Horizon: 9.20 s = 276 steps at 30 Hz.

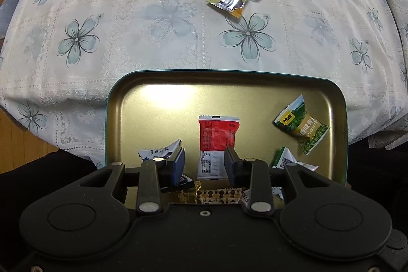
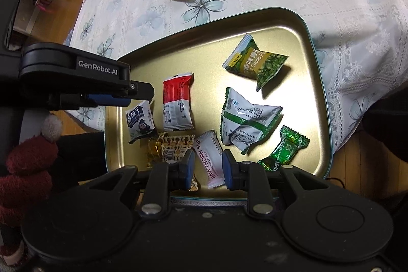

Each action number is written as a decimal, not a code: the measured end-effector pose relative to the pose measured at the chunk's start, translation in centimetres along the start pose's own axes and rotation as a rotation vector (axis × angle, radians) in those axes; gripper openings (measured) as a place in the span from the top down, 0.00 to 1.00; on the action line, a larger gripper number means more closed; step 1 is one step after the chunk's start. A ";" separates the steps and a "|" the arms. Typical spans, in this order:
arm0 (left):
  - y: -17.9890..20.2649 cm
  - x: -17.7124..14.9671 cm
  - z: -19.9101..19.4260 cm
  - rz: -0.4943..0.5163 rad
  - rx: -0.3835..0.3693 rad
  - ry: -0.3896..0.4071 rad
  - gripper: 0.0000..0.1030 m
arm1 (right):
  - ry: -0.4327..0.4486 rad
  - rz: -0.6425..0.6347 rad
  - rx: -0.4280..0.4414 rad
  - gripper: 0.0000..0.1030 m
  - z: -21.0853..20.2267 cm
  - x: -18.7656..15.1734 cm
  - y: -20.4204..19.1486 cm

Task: Organize snacks
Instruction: 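Open the left tool to drop the red-white packet while the right tool releases the hawthorn strip, then move both open tools from the tray back to the snack pile, then reach the left tool to the silver-yellow candy while the right tool reaches the grey wafer bar, then close the left tool on the silver-yellow candy while the right tool grips the grey wafer bar, then lift the candy with the left tool while the right tool regrips the wafer bar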

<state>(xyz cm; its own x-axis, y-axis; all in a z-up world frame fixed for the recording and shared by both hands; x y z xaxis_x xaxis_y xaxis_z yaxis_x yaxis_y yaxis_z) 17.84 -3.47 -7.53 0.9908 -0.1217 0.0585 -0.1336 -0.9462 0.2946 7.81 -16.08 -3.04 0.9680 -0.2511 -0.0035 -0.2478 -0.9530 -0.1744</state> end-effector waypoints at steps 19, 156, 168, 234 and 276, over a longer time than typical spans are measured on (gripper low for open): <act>-1.1 5.3 -0.4 0.060 0.090 0.021 0.59 | 0.090 -0.047 -0.114 0.74 -2.3 12.0 1.1; -4.2 14.8 3.4 -0.089 -0.042 0.049 0.58 | 0.214 -0.416 -0.249 0.53 10.0 31.6 -8.7; -3.3 15.5 3.5 -0.052 -0.041 0.058 0.58 | 0.168 -0.336 -0.297 0.56 9.6 31.9 -5.6; 1.1 17.2 6.0 0.004 -0.090 0.043 0.55 | 0.054 -0.096 -0.264 0.59 8.6 29.5 2.5; -2.1 11.0 -0.1 -0.049 -0.054 0.164 0.55 | 0.106 0.151 -0.037 0.88 2.9 23.2 3.0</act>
<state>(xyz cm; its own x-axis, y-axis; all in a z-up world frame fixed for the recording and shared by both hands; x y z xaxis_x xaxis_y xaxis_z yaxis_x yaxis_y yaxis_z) 29.04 -2.77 -7.39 0.9803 -0.0208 0.1966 -0.0903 -0.9317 0.3518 29.63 -24.24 -6.47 0.9106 -0.4060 0.0772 -0.3929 -0.9084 -0.1431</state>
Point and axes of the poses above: each gripper's, at about its wrist camera, not at the fingertips, and z roughly the way its jaws point, y to its right, x to its top, the point moved 7 cm from there along z, roughly the way its jaws point, and after that the axes turned 12 degrees about -x, right-handed, at the moved point
